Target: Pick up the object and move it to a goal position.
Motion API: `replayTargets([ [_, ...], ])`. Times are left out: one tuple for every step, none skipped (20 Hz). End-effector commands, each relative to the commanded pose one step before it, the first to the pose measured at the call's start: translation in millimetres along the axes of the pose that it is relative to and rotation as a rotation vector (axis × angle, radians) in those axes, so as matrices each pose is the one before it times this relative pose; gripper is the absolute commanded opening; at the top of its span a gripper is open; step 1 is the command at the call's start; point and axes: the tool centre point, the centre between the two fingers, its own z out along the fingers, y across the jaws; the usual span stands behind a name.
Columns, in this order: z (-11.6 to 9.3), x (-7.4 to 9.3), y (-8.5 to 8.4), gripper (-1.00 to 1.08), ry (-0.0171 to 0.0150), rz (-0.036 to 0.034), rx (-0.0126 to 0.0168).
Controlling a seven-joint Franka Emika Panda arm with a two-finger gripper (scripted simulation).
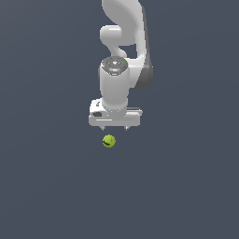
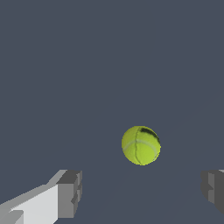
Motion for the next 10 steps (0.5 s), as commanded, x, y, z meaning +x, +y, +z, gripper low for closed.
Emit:
replayTargets([
  [0.00,0.00,0.01,1.00,0.00000,0.00000,0.00000],
  [0.00,0.20,0.13,1.00,0.00000,0.00000,0.00000],
  [-1.01,0.27,1.64,1.00,0.00164,0.00195,0.00043],
  [-1.29,0.57,2.23,1.00,0.00209,0.00260,0.00056],
  [-1.81,0.79,3.02,1.00,0.00286,0.00376,0.00075],
  [-2.33,0.97,3.67,1.00,0.00358,0.00509,0.00091],
  [-2.28,0.91,3.31,1.00,0.00335,0.00531,0.00082],
  [-2.09,0.78,2.74,1.00,0.00291,0.00522,0.00069],
  [-1.87,0.65,2.15,1.00,0.00243,0.00508,0.00054],
  [-1.54,0.48,1.45,1.00,0.00181,0.00462,0.00038],
])
